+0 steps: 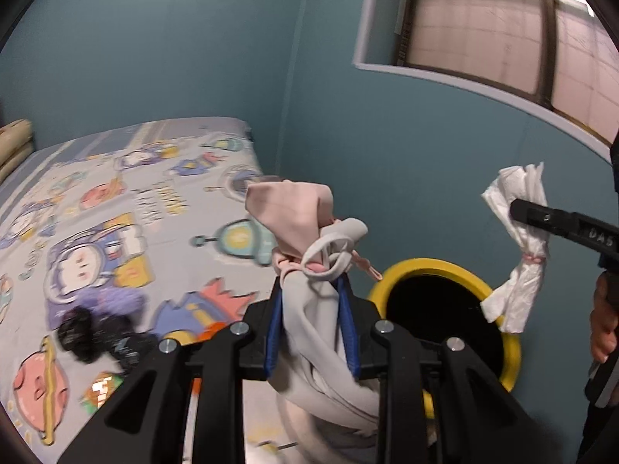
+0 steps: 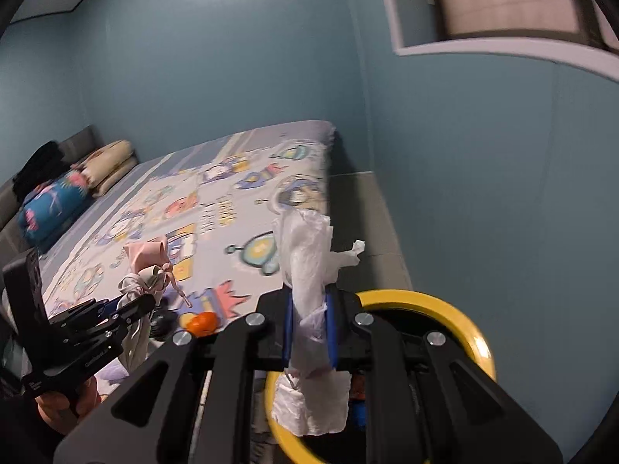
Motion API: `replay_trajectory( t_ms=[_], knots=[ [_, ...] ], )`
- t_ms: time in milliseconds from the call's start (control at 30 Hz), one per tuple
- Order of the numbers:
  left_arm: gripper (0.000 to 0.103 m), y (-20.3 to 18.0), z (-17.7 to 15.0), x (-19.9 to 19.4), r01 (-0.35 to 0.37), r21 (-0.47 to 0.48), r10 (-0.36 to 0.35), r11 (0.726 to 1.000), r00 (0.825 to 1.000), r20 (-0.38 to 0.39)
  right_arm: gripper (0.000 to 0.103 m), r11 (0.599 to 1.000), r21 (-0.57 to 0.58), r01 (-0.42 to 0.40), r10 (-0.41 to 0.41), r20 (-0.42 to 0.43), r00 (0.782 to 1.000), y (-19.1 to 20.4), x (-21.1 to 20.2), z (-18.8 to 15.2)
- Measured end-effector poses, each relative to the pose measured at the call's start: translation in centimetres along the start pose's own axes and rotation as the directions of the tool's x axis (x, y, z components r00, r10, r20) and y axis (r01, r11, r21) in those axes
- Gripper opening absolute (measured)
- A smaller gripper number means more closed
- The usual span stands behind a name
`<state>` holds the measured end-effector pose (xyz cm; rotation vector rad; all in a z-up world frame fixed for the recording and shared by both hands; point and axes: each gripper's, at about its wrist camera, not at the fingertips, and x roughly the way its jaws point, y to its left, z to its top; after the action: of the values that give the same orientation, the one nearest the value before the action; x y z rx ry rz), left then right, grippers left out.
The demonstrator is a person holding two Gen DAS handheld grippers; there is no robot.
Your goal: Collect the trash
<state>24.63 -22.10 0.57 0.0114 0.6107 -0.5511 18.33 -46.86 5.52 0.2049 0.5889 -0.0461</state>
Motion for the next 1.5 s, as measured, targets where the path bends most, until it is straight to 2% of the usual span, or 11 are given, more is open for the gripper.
replay_trajectory(
  t_ms=[200,367,633,767,833,967,1100,1267,1367,1500],
  knots=[
    [0.025,-5.4,-0.2,4.8,0.051,0.060,-0.047,0.997,0.997,-0.066,0.013,0.996,0.072,0.045,-0.042,-0.050,0.998,-4.4,1.7,-1.7],
    [0.025,-7.9,-1.1,8.1,0.084,0.080,-0.074,0.993,0.989,-0.127,0.013,0.993,0.101,0.061,-0.051,-0.104,0.993,-6.4,3.6,-3.2],
    [0.025,-9.7,-2.6,12.5,0.109,0.076,-0.090,0.991,0.973,-0.211,0.014,0.985,0.151,0.080,-0.055,-0.159,0.986,-8.5,5.5,-4.8],
    [0.028,-9.7,-3.0,13.3,0.118,0.070,-0.100,0.991,0.969,-0.225,0.014,0.980,0.174,0.098,-0.066,-0.178,0.982,-9.3,5.8,-5.4],
    [0.029,-9.9,-3.0,13.3,0.133,0.069,-0.115,0.989,0.968,-0.224,0.016,0.977,0.186,0.107,-0.072,-0.184,0.980,-9.7,5.8,-5.6],
    [0.042,-10.0,-2.7,12.9,0.134,0.070,-0.117,0.989,0.971,-0.211,0.036,0.972,0.205,0.115,-0.078,-0.184,0.980,-9.9,6.0,-5.8],
    [0.051,-9.0,-2.3,12.2,0.133,0.035,-0.123,0.991,0.971,-0.203,0.040,0.968,0.220,0.119,-0.081,-0.176,0.981,-10.1,5.3,-5.6],
    [0.051,-6.8,-1.5,10.0,0.102,0.025,-0.096,0.994,0.981,-0.166,0.043,0.969,0.221,0.113,-0.081,-0.150,0.985,-9.4,3.8,-5.4],
    [0.061,-4.7,-1.0,8.2,0.073,0.002,-0.072,0.997,0.988,-0.140,0.045,0.974,0.210,0.088,-0.061,-0.134,0.989,-8.1,3.1,-5.3],
    [0.065,-1.6,-0.3,5.2,0.033,-0.030,-0.036,0.999,0.994,-0.100,0.047,0.984,0.167,0.057,-0.040,-0.103,0.994,-5.3,2.0,-4.8]
  ],
)
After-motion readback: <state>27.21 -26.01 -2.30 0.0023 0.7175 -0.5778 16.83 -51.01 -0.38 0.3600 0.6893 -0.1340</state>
